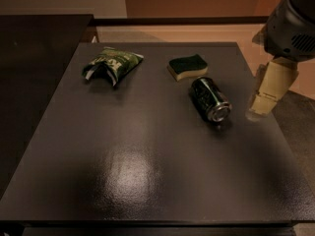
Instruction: Place green can upright
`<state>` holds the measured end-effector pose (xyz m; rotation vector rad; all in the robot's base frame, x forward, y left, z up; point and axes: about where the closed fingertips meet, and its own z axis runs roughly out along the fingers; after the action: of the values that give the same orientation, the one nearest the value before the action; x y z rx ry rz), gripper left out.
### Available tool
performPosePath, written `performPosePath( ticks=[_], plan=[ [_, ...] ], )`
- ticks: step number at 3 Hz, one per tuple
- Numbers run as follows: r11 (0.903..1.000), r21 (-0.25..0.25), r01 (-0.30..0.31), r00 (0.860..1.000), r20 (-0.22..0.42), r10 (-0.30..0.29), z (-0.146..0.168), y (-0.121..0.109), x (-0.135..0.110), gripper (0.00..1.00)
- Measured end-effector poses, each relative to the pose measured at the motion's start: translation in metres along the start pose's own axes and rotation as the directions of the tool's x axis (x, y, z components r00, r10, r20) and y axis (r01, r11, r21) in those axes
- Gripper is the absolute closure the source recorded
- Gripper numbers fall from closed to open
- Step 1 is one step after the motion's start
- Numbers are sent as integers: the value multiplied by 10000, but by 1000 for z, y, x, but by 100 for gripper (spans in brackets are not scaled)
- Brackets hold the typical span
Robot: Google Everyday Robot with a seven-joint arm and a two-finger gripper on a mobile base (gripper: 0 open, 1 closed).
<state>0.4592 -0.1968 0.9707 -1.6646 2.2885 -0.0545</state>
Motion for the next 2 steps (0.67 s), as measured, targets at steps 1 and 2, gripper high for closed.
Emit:
performPosePath(
  ticks=[1, 2],
  plan=[
    [9916, -43, -1292, 9916, 41, 1292, 24, -18, -25, 0],
    [9605, 8, -2782, 9604, -118, 2782, 48, -39, -40, 0]
  ],
)
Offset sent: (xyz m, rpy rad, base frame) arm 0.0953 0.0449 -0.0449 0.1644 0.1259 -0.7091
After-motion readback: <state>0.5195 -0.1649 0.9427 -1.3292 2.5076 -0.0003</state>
